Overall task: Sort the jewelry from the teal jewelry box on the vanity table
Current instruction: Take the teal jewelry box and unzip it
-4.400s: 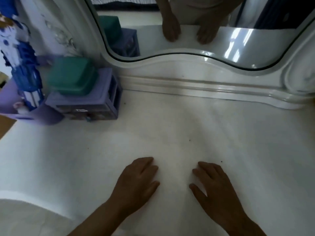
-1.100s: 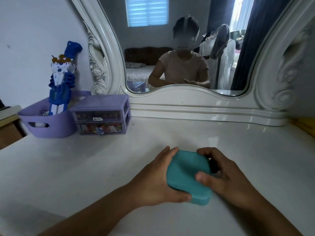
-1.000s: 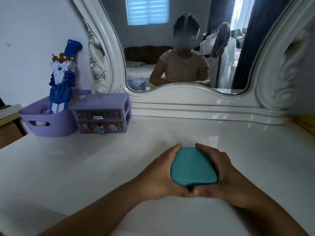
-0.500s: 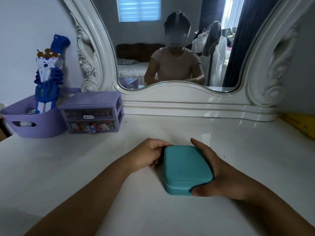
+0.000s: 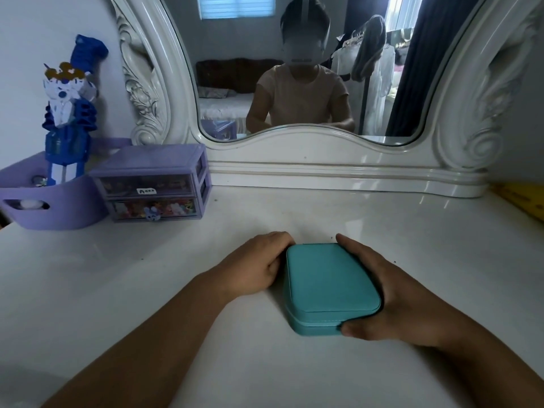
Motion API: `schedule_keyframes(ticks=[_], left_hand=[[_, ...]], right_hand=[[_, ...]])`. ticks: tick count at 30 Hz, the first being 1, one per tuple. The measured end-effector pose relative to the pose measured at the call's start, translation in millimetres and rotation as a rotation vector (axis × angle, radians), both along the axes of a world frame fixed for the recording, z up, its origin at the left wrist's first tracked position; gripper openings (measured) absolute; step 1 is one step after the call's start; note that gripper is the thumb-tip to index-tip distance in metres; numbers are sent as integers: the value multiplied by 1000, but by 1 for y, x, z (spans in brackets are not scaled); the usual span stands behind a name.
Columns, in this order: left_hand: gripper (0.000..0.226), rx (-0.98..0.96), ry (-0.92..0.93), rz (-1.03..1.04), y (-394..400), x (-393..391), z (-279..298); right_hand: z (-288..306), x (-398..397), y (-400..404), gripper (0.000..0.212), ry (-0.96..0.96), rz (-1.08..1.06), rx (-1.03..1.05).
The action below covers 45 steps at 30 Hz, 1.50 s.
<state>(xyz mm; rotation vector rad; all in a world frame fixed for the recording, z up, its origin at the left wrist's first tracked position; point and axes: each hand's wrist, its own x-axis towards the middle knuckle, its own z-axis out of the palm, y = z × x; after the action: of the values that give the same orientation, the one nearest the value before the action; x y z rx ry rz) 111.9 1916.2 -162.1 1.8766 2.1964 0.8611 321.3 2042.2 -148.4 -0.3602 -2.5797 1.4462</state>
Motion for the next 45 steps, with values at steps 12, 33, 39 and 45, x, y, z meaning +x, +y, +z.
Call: schedule_keyframes(ticks=[12, 33, 39, 45], left_hand=[[29, 33, -724, -29, -11, 3, 3], [31, 99, -714, -11, -14, 11, 5], [28, -14, -677, -83, -18, 9, 8], [25, -20, -545, -105, -18, 15, 10]], right_hand=[[6, 10, -4, 113, 11, 88, -108], [5, 10, -1, 116, 28, 109, -114], [5, 11, 0, 118, 41, 136, -116], [3, 10, -3, 119, 16, 180, -84]])
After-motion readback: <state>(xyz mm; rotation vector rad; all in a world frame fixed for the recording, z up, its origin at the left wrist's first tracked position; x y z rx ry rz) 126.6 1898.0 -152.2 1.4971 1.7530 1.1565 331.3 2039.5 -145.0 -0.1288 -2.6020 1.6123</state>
